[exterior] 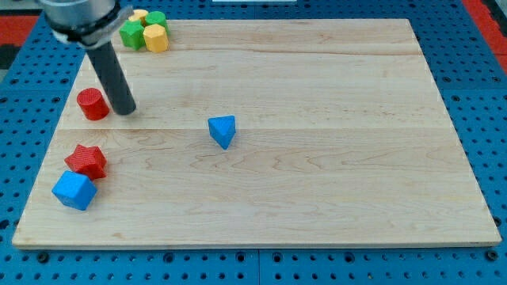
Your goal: Move the red circle towards the blue cube
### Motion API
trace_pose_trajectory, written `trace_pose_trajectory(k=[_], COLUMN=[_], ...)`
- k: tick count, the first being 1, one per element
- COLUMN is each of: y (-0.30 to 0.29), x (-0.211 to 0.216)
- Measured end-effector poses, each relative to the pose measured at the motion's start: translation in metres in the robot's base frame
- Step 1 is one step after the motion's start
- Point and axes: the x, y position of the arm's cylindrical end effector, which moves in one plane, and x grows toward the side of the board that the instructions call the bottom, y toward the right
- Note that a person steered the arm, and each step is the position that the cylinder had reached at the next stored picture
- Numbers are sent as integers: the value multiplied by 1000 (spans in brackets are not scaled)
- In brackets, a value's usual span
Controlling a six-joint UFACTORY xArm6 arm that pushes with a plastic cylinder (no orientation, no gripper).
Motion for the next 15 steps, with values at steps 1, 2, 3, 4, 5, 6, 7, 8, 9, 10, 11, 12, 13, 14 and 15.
trace_pose_trajectory(k=[1, 2, 3, 4, 5, 6, 7, 8, 9, 10, 11, 12, 13, 14, 15], y=[-45, -100, -98, -60, -28, 3, 25, 43, 42, 49, 30, 3, -3, 21, 45], x=[-37, -43, -26, -6, 7, 19, 36, 51, 62, 32, 19, 22, 34, 52, 72])
